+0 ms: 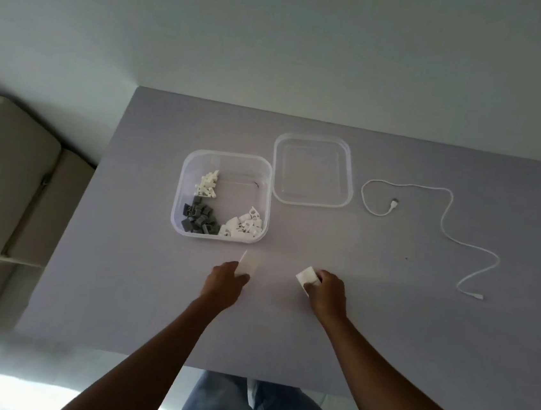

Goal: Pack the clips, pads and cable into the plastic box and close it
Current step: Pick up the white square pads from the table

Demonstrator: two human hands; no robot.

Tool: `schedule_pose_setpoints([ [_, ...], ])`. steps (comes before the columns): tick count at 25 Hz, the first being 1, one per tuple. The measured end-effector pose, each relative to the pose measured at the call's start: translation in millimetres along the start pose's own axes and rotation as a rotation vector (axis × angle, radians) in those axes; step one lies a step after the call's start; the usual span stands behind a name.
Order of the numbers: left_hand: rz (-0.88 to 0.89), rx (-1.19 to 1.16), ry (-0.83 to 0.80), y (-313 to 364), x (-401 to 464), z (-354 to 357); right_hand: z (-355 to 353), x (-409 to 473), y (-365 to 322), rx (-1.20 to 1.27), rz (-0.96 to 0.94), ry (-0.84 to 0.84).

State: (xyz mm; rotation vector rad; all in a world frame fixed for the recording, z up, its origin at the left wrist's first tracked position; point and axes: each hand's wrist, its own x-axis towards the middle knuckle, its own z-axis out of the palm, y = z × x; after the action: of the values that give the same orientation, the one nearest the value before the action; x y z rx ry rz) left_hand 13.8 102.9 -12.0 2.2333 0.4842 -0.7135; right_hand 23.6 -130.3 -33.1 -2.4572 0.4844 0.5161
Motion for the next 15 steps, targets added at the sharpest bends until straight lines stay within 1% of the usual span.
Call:
schedule_pose_setpoints([
  [2, 0.087, -0.106, -0.023, 16, -8, -13, -3, -2, -21, 0.222, -0.052, 0.009],
  [4, 0.158, -0.201, 0.034, 32, -9, -37, -10, -4, -52, 0.334, -0.102, 0.039],
  [7, 0.182, -0.348, 0.129, 43, 11, -77, -21, 1, -103, 0.402, -0.188, 0.125],
  [9, 0.136, -0.416, 0.151, 47, 32, -99, -25, 9, -134, 0.414, -0.239, 0.15],
  [10, 0.12, -0.386, 0.168, 48, 42, -109, -25, 14, -149, 0.406, -0.257, 0.15],
  [11, 0.123, -0.297, 0.189, 49, 53, -116, -24, 20, -162, 0.385, -0.262, 0.143],
  [13, 0.162, -0.057, 0.222, 47, 75, -124, -18, 34, -185, 0.321, -0.241, 0.102],
  [15, 0.142, 0.132, 0.218, 45, 95, -123, -10, 48, -201, 0.246, -0.2, 0.036],
])
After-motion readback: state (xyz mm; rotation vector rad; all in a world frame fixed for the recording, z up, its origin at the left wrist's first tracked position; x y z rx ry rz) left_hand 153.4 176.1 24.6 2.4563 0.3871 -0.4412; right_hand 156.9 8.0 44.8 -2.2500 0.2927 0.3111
